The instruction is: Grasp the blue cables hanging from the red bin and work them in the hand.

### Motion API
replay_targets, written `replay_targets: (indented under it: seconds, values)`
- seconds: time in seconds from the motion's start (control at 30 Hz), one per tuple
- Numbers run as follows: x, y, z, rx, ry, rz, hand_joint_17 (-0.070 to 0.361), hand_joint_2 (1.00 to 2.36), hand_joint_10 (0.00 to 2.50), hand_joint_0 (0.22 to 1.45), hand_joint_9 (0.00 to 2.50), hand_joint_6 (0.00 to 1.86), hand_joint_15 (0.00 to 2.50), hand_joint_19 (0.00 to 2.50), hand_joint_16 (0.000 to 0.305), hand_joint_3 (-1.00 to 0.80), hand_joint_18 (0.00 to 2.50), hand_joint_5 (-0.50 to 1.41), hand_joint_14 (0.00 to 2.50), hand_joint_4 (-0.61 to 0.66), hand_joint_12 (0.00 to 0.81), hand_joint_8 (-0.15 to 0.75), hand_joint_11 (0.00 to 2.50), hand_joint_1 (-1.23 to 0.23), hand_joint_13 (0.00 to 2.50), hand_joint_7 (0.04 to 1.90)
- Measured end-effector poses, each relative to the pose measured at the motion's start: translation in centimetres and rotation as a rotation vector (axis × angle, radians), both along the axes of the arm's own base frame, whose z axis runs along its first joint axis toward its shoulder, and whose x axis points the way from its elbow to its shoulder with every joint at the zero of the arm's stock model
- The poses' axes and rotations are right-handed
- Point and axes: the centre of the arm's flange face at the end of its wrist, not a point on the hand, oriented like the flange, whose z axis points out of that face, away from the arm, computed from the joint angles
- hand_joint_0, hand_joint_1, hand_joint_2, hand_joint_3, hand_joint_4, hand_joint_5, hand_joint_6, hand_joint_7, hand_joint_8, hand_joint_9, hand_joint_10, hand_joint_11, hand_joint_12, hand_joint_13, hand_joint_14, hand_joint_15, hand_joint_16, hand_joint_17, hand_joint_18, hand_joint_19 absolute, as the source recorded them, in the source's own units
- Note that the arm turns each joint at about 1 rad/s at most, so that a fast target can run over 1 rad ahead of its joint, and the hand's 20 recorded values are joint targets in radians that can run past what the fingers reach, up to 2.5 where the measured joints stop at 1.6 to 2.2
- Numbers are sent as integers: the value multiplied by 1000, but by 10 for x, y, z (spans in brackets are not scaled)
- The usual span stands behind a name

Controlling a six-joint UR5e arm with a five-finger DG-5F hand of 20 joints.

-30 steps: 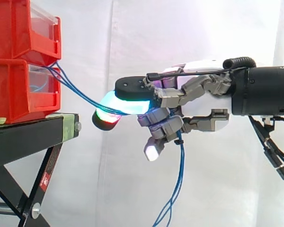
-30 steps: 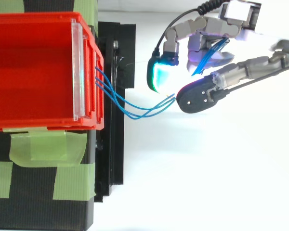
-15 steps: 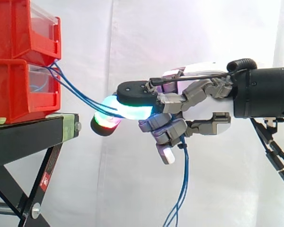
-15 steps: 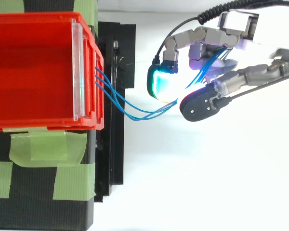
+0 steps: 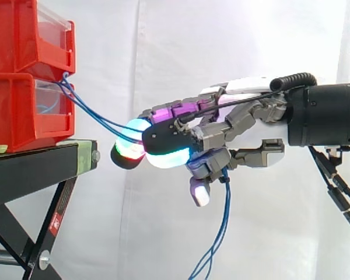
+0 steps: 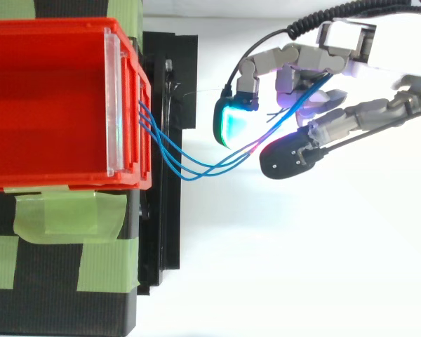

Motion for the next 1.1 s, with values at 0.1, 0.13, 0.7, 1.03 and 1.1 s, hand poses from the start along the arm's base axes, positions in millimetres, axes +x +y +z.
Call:
replay_targets:
  seconds: [0.1,0.13,0.7,1.03,1.1]
  values:
    - [0,0,0,0,0,0,97,1026,2500,1138,174,492,1971,749,43,-262,806,-39,2500,37,500,430,2500,-660,538,1194]
    - [0,0,0,0,0,0,96,1025,2500,1143,175,494,1998,725,43,-227,795,-38,2500,39,494,431,2500,-662,535,1194]
    - [0,0,0,0,0,0,110,1000,2500,779,182,358,2035,1024,49,-991,1000,0,2500,113,515,446,2500,-634,558,1319]
    - [-1,-2,-1,2,10,-5,117,1000,2500,727,291,338,2005,963,52,-1000,1079,115,2500,187,532,472,2500,-576,657,1344]
    - [-2,-3,-1,4,12,-6,115,1000,2500,732,318,342,2009,973,51,-1000,1093,128,2500,188,531,477,2500,-564,679,1343]
